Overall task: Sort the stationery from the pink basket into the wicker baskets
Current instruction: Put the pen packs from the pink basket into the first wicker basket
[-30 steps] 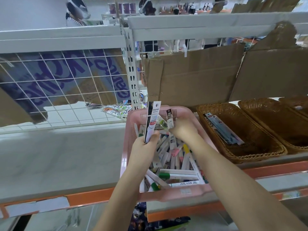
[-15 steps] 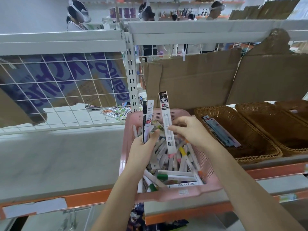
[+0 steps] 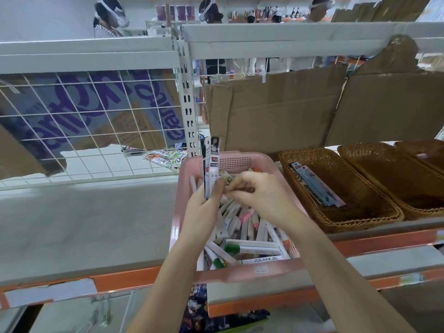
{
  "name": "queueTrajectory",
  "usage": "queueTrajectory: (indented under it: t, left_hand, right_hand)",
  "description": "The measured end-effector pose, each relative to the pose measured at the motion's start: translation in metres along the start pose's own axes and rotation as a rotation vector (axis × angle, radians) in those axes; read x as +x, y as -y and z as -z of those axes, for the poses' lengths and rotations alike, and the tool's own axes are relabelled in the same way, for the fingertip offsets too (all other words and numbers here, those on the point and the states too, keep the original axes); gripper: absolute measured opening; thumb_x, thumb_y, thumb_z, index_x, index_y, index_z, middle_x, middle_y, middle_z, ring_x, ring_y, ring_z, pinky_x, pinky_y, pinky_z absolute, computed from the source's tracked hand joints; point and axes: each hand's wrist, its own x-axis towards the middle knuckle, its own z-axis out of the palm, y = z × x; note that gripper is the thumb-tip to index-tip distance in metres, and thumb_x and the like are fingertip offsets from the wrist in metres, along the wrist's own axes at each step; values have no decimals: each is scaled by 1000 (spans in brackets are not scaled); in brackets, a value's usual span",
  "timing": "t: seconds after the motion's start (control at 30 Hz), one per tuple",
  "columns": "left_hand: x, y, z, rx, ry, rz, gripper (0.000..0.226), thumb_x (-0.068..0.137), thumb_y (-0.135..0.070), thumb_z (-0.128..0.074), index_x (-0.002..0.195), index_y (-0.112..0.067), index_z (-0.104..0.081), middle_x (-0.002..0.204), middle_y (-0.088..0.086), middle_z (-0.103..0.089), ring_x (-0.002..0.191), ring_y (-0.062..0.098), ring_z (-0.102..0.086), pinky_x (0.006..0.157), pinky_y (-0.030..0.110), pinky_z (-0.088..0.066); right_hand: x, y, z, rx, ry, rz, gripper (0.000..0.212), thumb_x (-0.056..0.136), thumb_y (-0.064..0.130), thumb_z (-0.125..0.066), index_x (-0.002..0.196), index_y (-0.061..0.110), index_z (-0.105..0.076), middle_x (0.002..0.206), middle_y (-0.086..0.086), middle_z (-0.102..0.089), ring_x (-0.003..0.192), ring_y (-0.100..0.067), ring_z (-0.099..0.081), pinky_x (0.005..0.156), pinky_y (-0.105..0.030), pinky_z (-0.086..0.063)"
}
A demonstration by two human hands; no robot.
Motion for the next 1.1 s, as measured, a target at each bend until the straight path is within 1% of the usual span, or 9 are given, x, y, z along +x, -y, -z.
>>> queueTrajectory:
  t: [0.1,0.23,0.4,0.7,0.73,0.77,0.83,0.97,1.1]
  left_hand:
    - [1,0,3,73,-77,43,47,80,-69,-36,54,-33,-53,42,-13,-42,40,0,-39,41,10,-30]
    - [3,3,3,73,-81,70,57,90,-60,-35,44,-26,-42,45,-7,-42,46,9,-41,52,24,-36]
    - [5,6,2,11,-28,91,52,83,-65,-41,48,-27,-32,49,-7,-25,46,13,-22,52,30,-18]
    - [4,4,2,-14,-68,142,62,78,-71,-45,65,-11,-49,48,-16,-31,41,11,-40,47,30,-33]
    - [4,2,2,-34,-79,129,67,77,-72,-47,82,-6,-57,59,2,-63,57,23,-59,57,41,-45]
    - [3,-1,1,-53,-98,130,79,76,-73,-48,103,1,-51,109,6,-51,89,41,-60,76,57,-47]
    - [3,-4,0,-76,-111,137,98,70,-79,-51,126,1,-39,126,26,-40,122,49,-31,98,66,-28]
    - [3,-6,-1,-142,-115,23,73,56,-84,-60,111,-36,-60,104,-15,-69,100,2,-63,77,22,-53]
    - [4,3,0,-132,-108,37,42,76,-53,-70,105,-24,-65,82,-9,-72,78,9,-69,58,20,-52]
  right_hand:
    - [15,-19,14,-218,9,-87,9,87,26,-66,94,22,-69,92,10,-67,81,0,-60,74,-17,-51]
    - [48,-53,8,-541,124,-283,28,92,31,-58,109,11,-67,113,-4,-64,100,-16,-57,84,-28,-48]
    - [67,-65,-11,-700,200,-294,22,91,33,-57,73,20,-55,64,10,-30,91,-8,-29,61,-20,-31]
    - [41,-50,13,-90,47,-309,14,89,18,-65,99,9,-67,96,-10,-67,76,-23,-67,64,-27,-57]
    - [34,-42,15,-7,24,-264,11,89,17,-64,98,11,-67,98,-9,-68,75,-19,-66,58,-20,-54]
    - [25,-35,14,72,11,-214,10,90,16,-63,97,12,-67,99,-7,-68,75,-16,-66,55,-15,-51]
    - [9,-23,8,206,20,-137,9,89,17,-64,97,16,-69,94,2,-70,77,-10,-66,57,-12,-49]
    - [-13,-9,-19,358,125,-45,12,89,7,-62,87,17,-69,79,5,-67,70,-3,-62,61,-13,-48]
    - [-16,-9,-38,192,114,50,17,87,5,-62,85,22,-66,78,9,-67,70,-1,-62,66,-11,-47]
